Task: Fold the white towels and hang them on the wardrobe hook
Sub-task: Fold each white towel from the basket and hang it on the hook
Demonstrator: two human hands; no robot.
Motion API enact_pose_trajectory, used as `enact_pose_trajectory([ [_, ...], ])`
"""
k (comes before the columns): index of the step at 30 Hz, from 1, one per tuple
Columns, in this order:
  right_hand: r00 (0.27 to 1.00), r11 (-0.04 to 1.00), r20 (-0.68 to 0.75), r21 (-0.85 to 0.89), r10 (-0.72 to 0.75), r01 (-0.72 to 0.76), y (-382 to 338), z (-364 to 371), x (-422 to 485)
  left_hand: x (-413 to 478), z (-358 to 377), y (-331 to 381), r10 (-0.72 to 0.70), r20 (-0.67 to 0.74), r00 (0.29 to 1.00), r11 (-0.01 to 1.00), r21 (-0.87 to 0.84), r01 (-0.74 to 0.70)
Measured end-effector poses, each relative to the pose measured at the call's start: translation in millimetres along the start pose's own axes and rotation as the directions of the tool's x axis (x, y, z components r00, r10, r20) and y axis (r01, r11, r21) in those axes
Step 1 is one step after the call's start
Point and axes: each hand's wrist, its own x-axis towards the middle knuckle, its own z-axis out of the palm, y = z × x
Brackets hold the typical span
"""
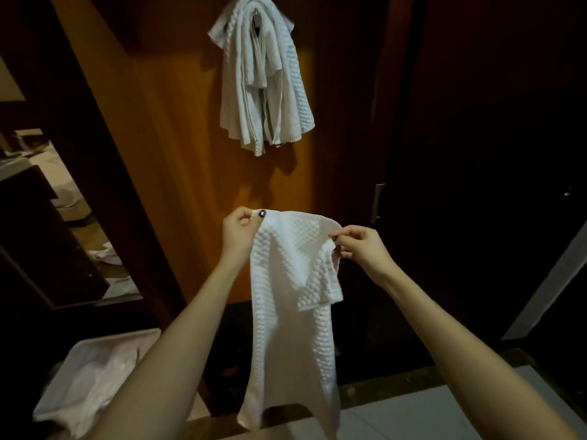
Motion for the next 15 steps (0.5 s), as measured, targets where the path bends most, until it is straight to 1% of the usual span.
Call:
enact_pose_trajectory([
  [2, 0.998, 0.999, 0.052, -0.027, -0.039, 0.041, -7, 13, -1, -10, 6, -2, -0.041, 0.038, 0.998, 0.996, -0.075, 0.044],
  [4, 0.993, 0.993, 0.098, -0.089, -0.063, 0.072, -10, 21, -1, -17, 9, -2, -0.027, 0.073, 0.997, 0.989, -0.142, 0.037],
  [6, 0.991, 0.971, 0.072, -0.201, -0.115, 0.127, -12, 26, 0, -19, 10, -3, -0.005, 0.095, 0.995, 0.983, -0.181, 0.022],
  [9, 0.979, 0.92, -0.01, -0.344, -0.203, 0.188, -14, 31, 4, -19, 9, -3, 0.008, 0.122, 0.992, 0.985, -0.17, 0.013],
  [11, 0.968, 0.88, -0.014, -0.419, -0.252, 0.223, -15, 34, 7, -21, 12, -2, 0.016, 0.145, 0.989, 0.983, -0.183, 0.011],
  [13, 0.962, 0.857, 0.0, -0.453, -0.273, 0.244, -18, 35, 6, -23, 14, -1, 0.066, 0.139, 0.988, 0.986, -0.163, -0.043],
  [15, 0.952, 0.845, -0.009, -0.464, -0.306, 0.267, -22, 34, 5, -23, 14, -2, 0.122, 0.143, 0.982, 0.988, -0.107, -0.107],
])
